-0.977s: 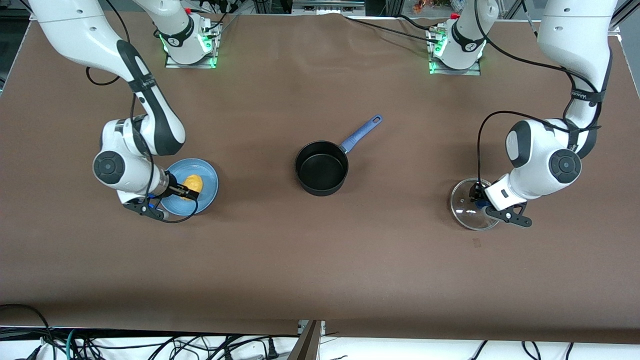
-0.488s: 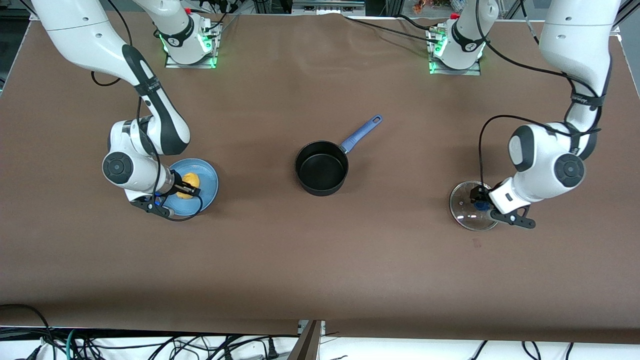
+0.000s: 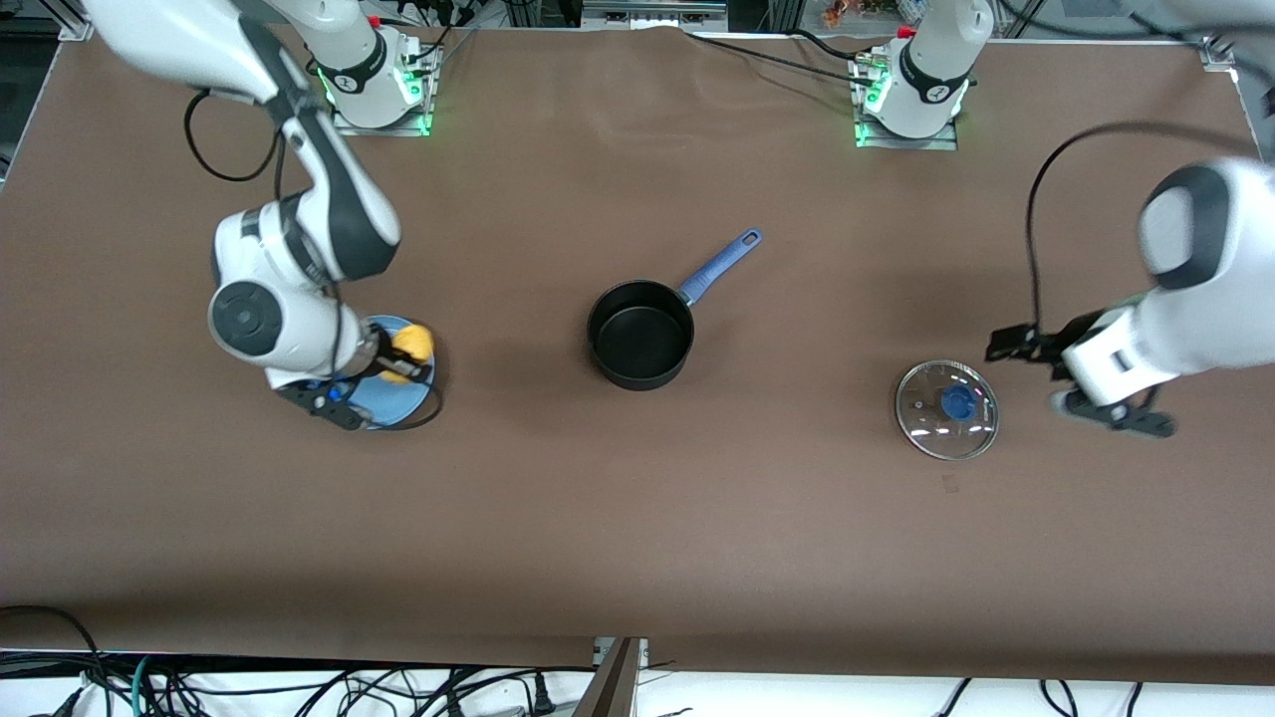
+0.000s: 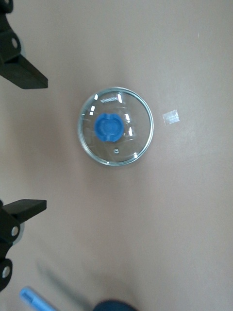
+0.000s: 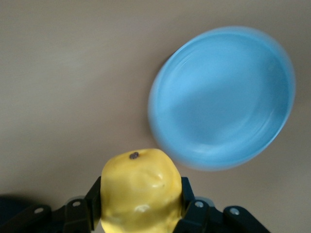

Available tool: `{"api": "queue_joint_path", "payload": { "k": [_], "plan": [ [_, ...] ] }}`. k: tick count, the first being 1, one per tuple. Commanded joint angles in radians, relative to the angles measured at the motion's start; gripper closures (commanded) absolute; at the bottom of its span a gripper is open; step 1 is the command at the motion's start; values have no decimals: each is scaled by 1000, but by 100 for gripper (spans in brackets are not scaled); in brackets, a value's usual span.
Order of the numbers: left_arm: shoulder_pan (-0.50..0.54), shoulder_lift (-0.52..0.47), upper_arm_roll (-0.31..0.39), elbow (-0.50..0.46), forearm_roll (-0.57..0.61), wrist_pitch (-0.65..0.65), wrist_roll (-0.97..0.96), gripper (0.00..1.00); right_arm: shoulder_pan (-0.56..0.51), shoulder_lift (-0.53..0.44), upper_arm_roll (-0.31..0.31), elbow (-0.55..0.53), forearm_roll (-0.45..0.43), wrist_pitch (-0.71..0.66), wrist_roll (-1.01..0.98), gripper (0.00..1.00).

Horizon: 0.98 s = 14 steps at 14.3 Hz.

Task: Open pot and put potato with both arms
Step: 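Carry the potato with the right gripper over the black pot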

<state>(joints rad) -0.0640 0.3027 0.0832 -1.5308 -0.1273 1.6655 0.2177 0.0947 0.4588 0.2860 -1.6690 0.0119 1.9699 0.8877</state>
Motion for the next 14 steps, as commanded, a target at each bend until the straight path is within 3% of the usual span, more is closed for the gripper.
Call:
{"api": "queue_joint_path", "payload": {
  "k": [1, 3, 6, 14],
  "plan": [
    [1, -31, -11, 96, 64, -113, -41, 0, 101, 56, 13, 90, 75, -20, 216, 69],
    [3, -57, -13, 138, 84, -135, -41, 0, 193, 112, 12, 152, 112, 19, 357, 69],
    [7, -125, -17, 152, 80, -156, -46, 0, 318, 204, 9, 207, 103, 185, 571, 69],
    [16, -139, -48, 153, 86, -220, -192, 0, 428, 351, -11, 204, 25, 362, 597, 67]
  ]
}}
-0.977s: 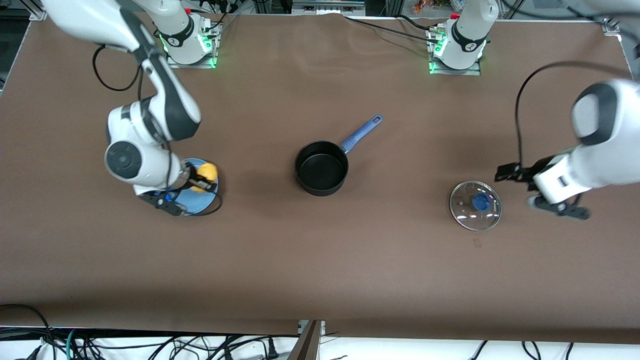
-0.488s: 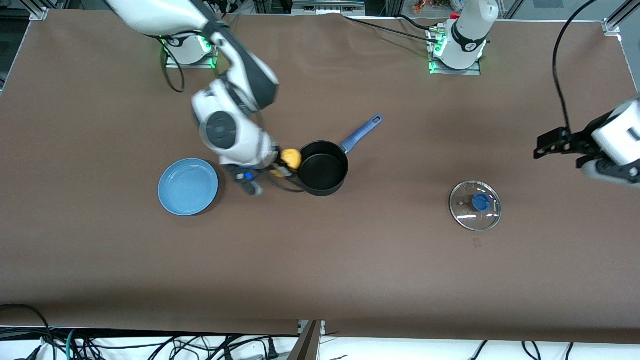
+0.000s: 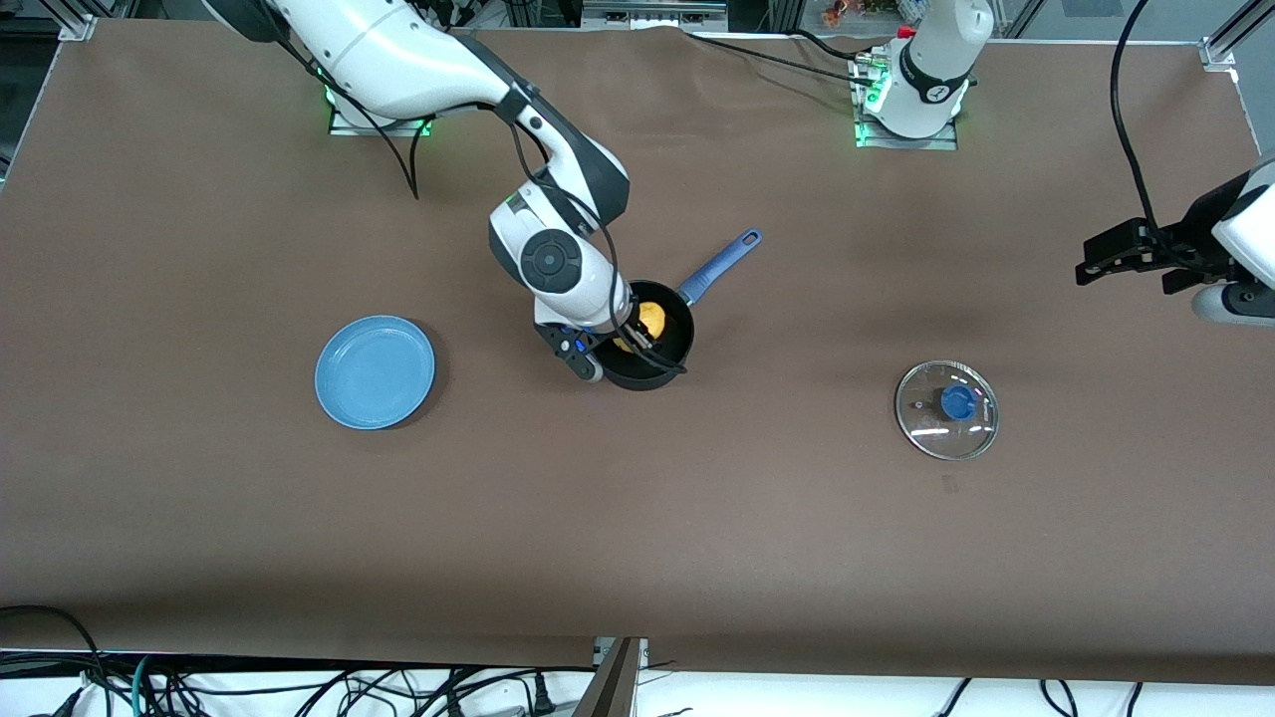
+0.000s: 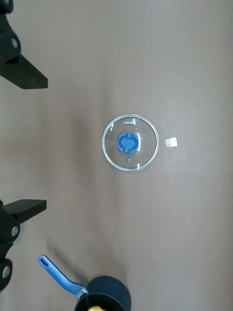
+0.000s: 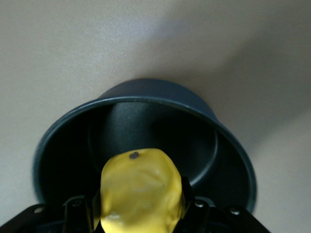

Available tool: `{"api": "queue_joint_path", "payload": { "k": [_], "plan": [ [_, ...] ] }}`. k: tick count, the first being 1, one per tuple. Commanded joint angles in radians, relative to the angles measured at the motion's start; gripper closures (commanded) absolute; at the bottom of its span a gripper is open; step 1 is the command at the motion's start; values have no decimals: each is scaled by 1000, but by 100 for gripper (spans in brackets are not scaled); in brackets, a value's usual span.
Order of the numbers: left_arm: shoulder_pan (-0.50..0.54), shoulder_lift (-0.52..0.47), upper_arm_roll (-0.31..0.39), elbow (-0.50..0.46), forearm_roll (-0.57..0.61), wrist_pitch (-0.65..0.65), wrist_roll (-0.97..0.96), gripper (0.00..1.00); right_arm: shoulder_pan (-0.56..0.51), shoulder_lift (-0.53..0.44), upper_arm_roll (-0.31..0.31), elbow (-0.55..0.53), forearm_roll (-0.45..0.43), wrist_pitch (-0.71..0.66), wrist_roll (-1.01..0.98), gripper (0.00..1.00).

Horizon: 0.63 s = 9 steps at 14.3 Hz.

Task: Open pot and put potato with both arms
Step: 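Carry the potato with the right gripper over the black pot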

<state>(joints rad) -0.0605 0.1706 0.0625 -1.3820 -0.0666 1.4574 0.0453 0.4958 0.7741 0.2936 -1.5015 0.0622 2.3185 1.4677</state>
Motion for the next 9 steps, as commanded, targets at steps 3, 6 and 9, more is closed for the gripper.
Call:
{"api": "queue_joint_path", "payload": {
  "k": [3, 6, 9],
  "plan": [
    [15, -5, -24, 3, 16, -11, -19, 0, 33, 56, -19, 37, -60, 29, 17, 0],
    [21, -5, -24, 3, 16, -11, -19, 0, 35, 34, -19, 40, -68, 19, 14, 0],
    [19, -5, -24, 3, 22, -11, -18, 0, 15, -42, -21, 41, -70, -22, -1, 0]
  ]
}}
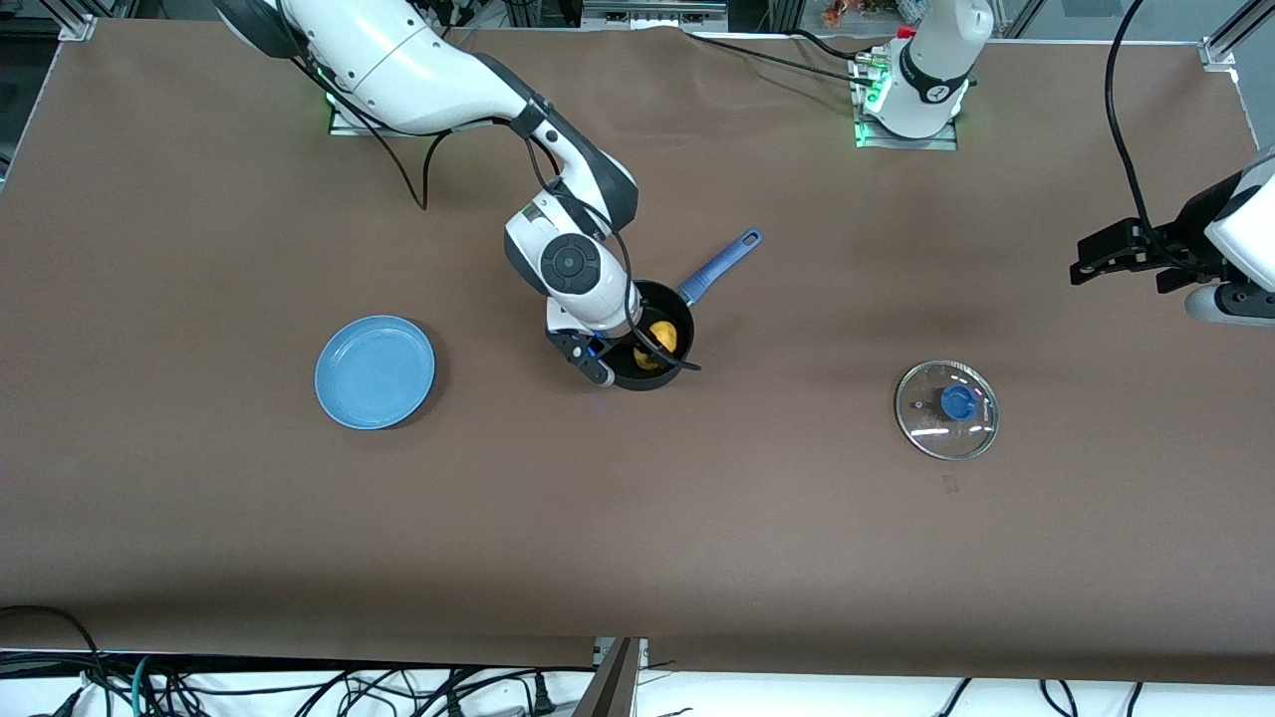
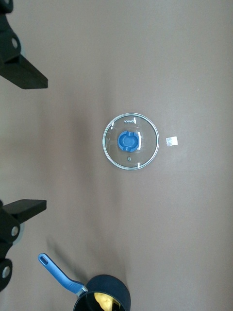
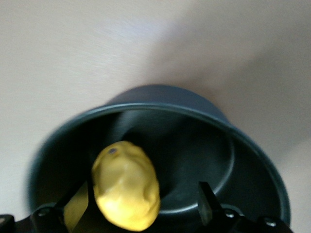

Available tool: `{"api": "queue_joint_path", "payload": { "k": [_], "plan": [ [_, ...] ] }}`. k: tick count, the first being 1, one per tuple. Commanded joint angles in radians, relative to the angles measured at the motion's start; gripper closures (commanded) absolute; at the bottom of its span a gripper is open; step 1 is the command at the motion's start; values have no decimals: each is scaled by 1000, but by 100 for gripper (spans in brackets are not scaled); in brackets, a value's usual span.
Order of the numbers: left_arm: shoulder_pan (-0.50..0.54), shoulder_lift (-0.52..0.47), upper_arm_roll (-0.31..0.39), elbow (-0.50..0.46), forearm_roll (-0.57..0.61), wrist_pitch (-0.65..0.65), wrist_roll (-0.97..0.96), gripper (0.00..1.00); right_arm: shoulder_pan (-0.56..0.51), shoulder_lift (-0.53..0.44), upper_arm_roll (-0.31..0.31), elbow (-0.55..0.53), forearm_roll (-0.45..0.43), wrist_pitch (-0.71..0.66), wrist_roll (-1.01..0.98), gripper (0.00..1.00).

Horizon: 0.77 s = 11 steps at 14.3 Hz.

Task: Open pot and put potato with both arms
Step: 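Open the right gripper to drop the potato into the pot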

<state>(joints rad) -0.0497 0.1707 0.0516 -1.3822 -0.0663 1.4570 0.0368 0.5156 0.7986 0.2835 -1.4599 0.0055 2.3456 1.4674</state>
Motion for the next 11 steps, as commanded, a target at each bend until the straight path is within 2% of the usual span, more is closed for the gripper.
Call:
{"api": "queue_joint_path", "payload": {
  "k": [1, 4, 7, 9, 11],
  "plan": [
    [8, -5, -13, 3, 22, -10, -11, 0, -23, -105, -10, 1, -16, -96, -8, 0],
    [8, -3, -13, 3, 23, -9, -11, 0, -72, -240, -29, 0, -18, -314, -167, 0],
    [8, -3, -15, 3, 25, -9, -9, 0, -80, -364, -159, 0, -18, -573, -468, 0],
    [8, -3, -16, 5, 39, -9, -9, 0, -80, -413, -252, 0, -18, -647, -638, 0],
    [7, -3, -27, 3, 46, -9, -9, 0, -115, -467, -299, -22, -30, -683, -766, 0]
  ]
}}
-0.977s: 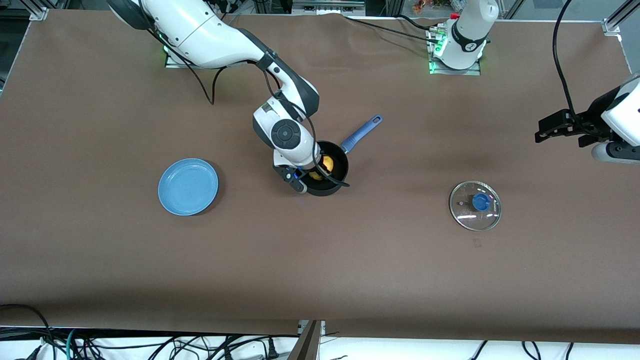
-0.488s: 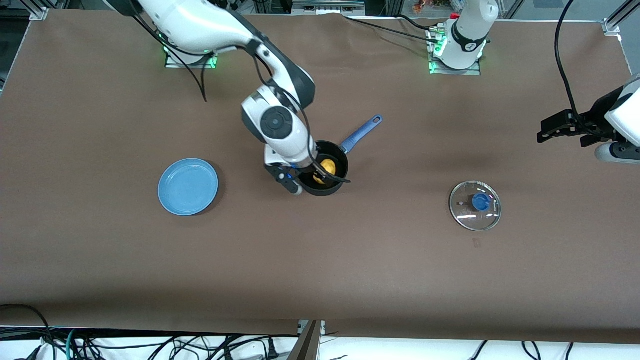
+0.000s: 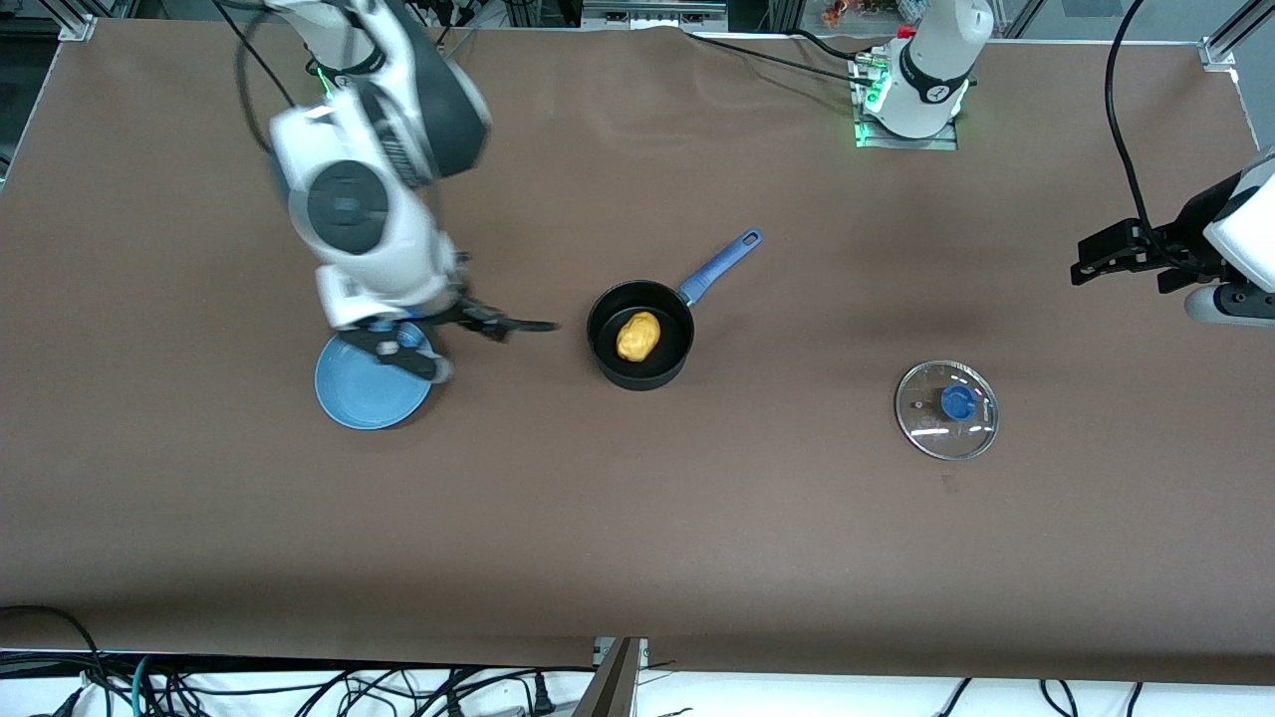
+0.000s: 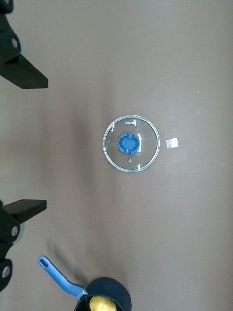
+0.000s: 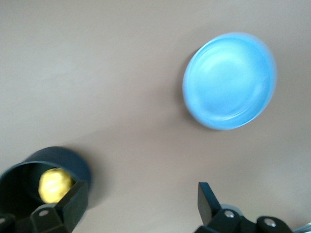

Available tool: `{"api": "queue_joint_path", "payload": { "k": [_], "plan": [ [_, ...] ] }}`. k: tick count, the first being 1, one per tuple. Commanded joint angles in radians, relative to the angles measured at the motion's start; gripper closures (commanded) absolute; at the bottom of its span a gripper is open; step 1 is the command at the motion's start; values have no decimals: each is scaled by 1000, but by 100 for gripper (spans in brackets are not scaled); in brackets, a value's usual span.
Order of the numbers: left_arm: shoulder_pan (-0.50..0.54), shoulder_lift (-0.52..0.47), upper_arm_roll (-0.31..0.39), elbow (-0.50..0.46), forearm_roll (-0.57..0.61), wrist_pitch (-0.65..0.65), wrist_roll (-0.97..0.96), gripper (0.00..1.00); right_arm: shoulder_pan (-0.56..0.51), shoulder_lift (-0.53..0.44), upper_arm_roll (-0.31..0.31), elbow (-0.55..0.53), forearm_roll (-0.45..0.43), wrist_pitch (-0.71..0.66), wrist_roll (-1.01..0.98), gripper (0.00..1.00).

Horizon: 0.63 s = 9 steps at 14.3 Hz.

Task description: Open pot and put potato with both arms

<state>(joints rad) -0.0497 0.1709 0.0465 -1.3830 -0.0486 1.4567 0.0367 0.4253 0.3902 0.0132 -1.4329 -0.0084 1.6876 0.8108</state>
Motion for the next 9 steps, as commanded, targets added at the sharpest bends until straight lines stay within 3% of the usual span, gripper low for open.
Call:
{"api": "queue_joint_path", "payload": {
  "k": [1, 4, 7, 9],
  "plan": [
    [7, -4, -22, 4, 29, -9, -9, 0, -89, -82, -25, -52, -31, -32, -205, 0],
    [5, -2, -22, 4, 29, -9, -9, 0, -273, -166, -15, -113, -48, -36, -606, 0],
    [7, -2, -22, 4, 29, -9, -9, 0, -426, -302, 25, -272, -48, 61, -807, 0],
    [5, -2, -22, 4, 29, -9, -9, 0, -465, -419, 51, -416, -33, 122, -812, 0]
  ]
}}
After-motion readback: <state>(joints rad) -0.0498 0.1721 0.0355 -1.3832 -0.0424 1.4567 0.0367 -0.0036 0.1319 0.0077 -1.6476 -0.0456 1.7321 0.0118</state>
